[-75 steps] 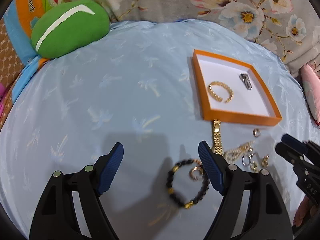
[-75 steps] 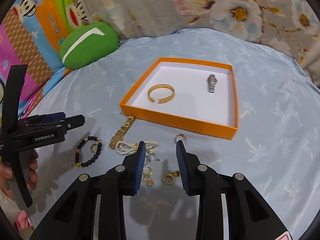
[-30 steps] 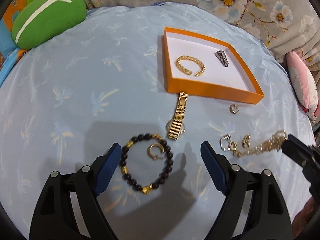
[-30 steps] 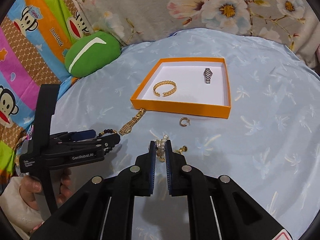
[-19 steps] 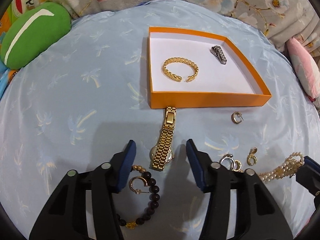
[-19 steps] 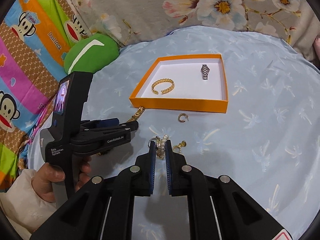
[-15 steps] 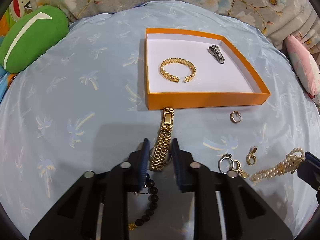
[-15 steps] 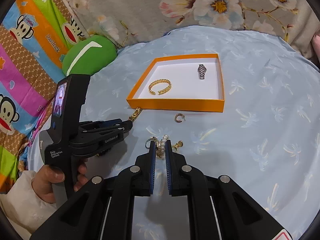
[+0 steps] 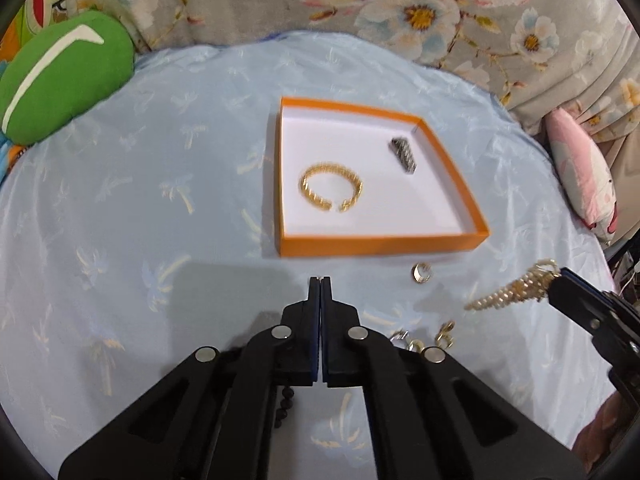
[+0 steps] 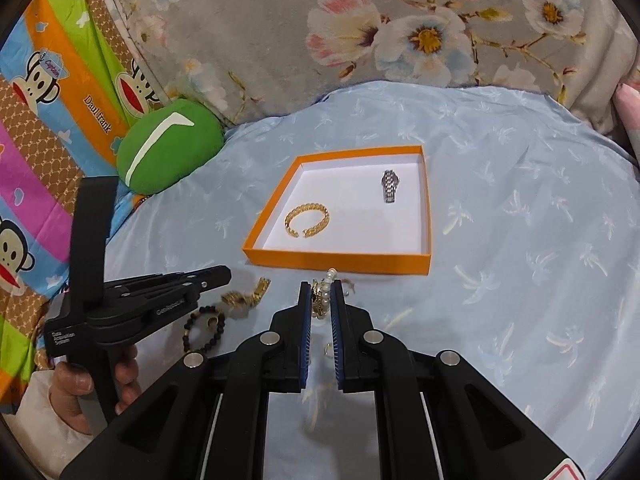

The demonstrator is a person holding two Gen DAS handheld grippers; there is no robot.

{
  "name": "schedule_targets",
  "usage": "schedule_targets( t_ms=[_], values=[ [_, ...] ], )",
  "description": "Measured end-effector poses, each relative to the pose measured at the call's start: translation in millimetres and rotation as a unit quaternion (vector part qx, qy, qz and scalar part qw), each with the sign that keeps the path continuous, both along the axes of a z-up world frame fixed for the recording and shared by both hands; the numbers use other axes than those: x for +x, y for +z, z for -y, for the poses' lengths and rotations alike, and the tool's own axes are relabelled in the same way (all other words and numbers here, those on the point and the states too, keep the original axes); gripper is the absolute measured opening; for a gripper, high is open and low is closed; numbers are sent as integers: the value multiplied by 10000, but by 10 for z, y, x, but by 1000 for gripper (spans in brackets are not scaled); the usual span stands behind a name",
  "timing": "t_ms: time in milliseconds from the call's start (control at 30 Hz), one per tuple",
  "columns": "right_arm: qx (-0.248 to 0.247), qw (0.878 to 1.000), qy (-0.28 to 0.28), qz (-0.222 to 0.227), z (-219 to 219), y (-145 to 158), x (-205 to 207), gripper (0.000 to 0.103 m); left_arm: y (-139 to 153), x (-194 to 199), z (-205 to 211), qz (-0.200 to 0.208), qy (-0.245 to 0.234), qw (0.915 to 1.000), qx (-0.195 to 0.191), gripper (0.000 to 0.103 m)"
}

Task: Organize jewelry
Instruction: 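Grasp the gold watch with the left tool while the right tool holds the pearls, then lower the gold watch and pearl strand into the orange box, open both tools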

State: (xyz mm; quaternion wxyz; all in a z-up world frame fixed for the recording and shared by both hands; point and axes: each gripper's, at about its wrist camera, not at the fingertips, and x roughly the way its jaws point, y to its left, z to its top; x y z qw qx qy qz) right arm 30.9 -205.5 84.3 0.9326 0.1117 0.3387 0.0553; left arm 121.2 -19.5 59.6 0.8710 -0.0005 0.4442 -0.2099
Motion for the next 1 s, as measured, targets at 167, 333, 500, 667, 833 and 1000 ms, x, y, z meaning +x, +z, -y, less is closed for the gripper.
schedule_targets(
  t_ms=[167,333,500,667,833,1000],
  values=[
    [-82,9997,-108,199,77,155,191,9,256,134,7,256,-35,9996,-86,0],
    [-14,9997,-119,210,103,155,202,9,212,146,-88,128,-104,9999,-48,2],
    [40,9999,-80,68,53,36,170,9,-134,-38,-90,-225,-192,9995,135,31],
    [60,10000,-38,-27,-6,-38,157,9,-357,-182,49,-400,-309,9983,274,35],
    [72,10000,-13,-12,-27,-37,129,9,-498,-73,149,-484,-191,9976,448,34],
    [96,9999,-61,22,9,-29,104,9,-517,-103,230,-430,-342,9974,456,11]
  ],
)
